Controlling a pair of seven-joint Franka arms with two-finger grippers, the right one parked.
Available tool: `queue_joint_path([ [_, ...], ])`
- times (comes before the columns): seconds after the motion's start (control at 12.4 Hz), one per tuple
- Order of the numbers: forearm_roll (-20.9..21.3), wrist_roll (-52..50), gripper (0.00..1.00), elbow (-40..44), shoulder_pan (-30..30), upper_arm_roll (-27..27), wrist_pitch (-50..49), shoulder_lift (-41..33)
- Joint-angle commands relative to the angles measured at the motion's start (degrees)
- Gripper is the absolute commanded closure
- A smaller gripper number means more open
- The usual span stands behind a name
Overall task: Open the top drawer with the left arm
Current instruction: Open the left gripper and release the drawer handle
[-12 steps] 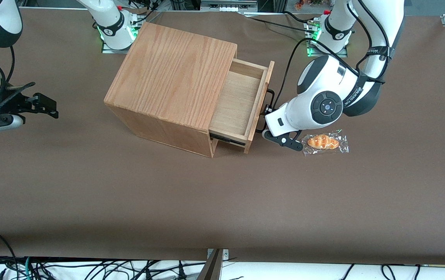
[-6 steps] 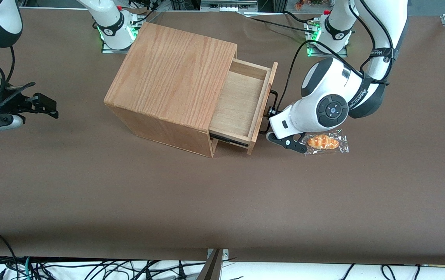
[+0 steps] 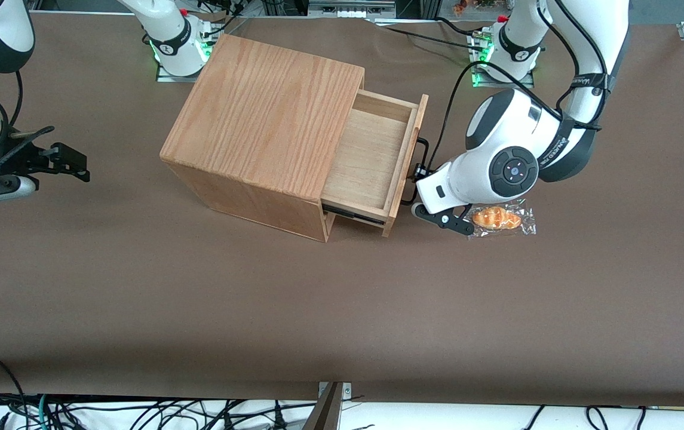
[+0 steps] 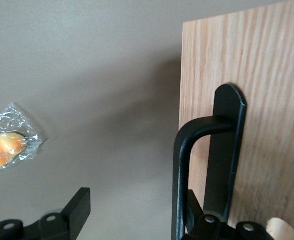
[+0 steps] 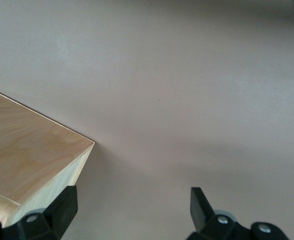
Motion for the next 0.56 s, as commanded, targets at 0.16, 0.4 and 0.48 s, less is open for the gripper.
queue_joint_path([
  [0.16, 0.9, 2.2, 0.18, -0.5, 0.4, 0.5, -3.0, -1.9],
  [0.4, 0.7, 2.3, 0.17, -0.4, 0.3, 0.5, -3.2, -1.9],
  [0.48, -0.1, 2.3, 0.17, -0.4, 0.0, 0.5, -3.2, -1.8],
])
